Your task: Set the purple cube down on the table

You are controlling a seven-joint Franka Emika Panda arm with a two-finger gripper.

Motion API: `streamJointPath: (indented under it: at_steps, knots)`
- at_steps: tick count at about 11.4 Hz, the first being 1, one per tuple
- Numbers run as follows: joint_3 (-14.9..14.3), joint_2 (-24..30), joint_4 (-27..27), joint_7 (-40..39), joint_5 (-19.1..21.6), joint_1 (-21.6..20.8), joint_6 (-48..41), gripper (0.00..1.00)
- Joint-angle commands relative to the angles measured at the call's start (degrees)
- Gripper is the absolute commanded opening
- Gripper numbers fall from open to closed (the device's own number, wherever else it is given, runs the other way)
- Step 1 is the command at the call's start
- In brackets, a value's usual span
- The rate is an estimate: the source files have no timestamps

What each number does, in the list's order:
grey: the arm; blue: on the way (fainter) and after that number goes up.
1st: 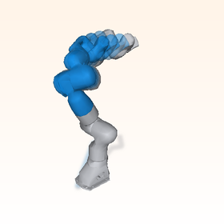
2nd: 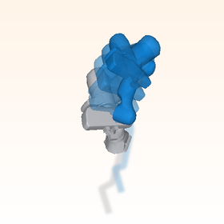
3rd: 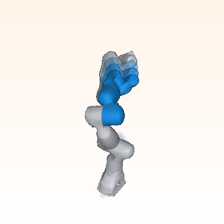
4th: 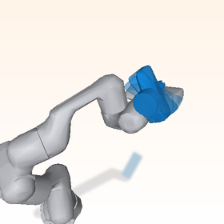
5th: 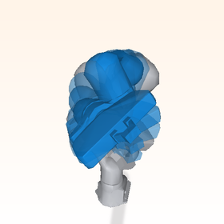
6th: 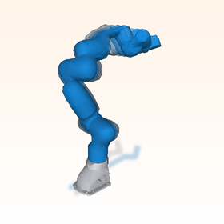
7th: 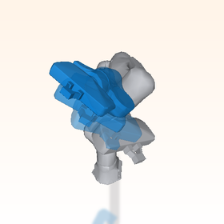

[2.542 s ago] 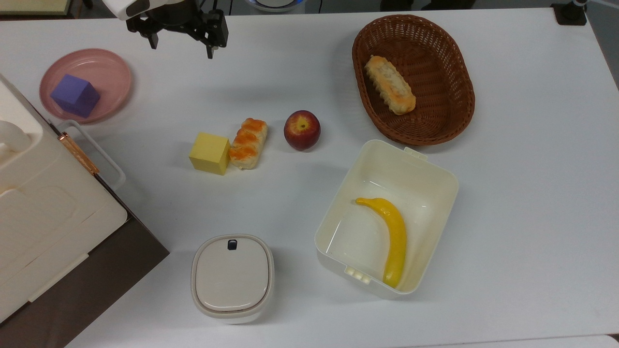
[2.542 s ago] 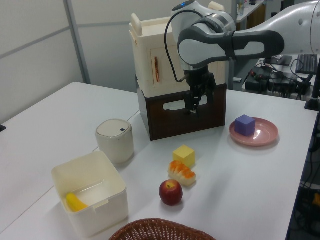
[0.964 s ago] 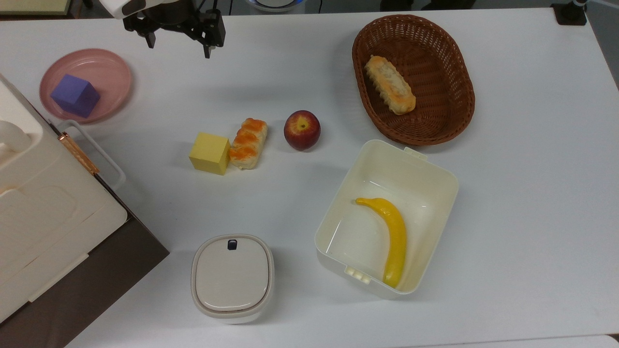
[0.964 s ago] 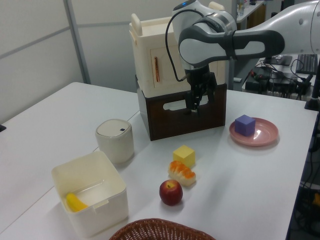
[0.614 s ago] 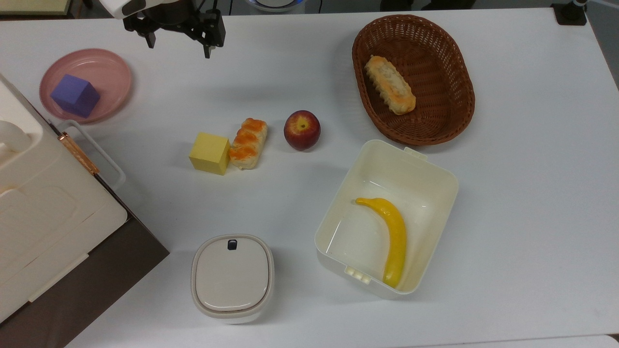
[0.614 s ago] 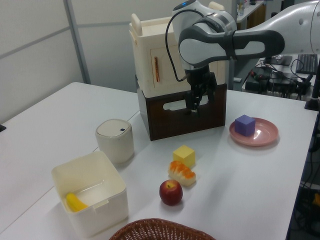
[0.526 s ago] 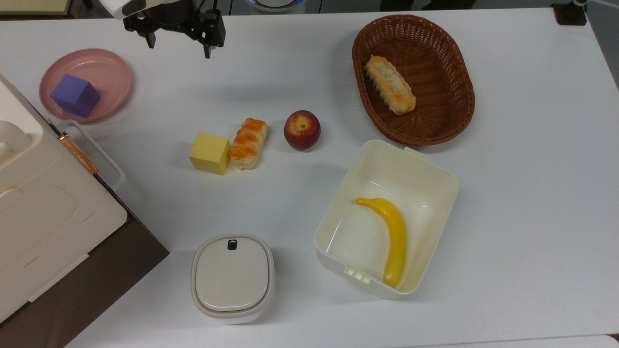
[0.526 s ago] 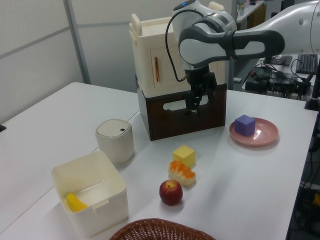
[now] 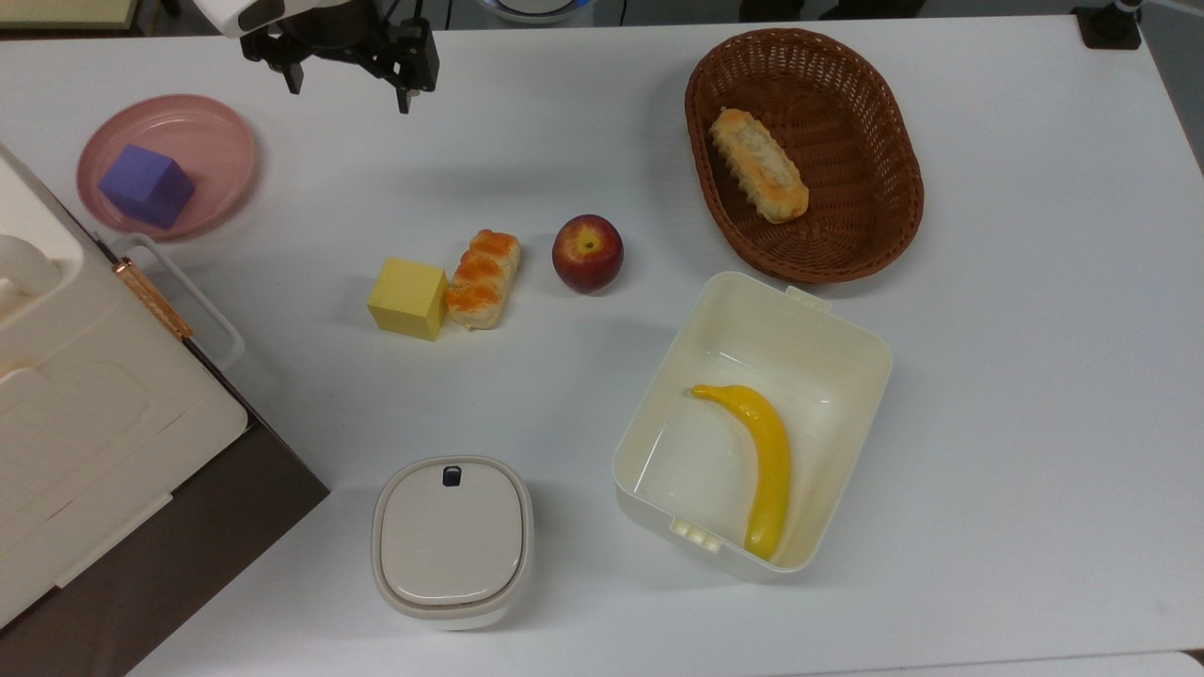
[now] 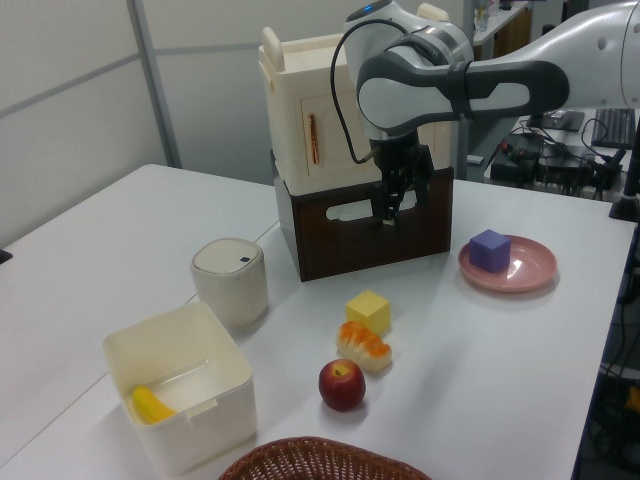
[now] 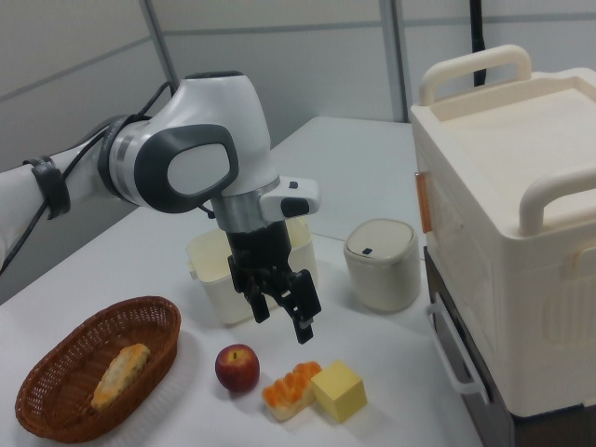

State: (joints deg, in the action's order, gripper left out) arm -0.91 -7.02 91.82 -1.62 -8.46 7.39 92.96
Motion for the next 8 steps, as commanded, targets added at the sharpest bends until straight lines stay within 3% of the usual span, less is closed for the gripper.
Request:
streamJointPath:
  at_steps: [1,8]
  knots:
    - [-0.5,0.69,0.56,-0.32,-1.03,-0.8,-1.11,1.0]
    - [-0.5,0.69,0.64,-0.32,-1.03,-0.8,-1.73,1.0]
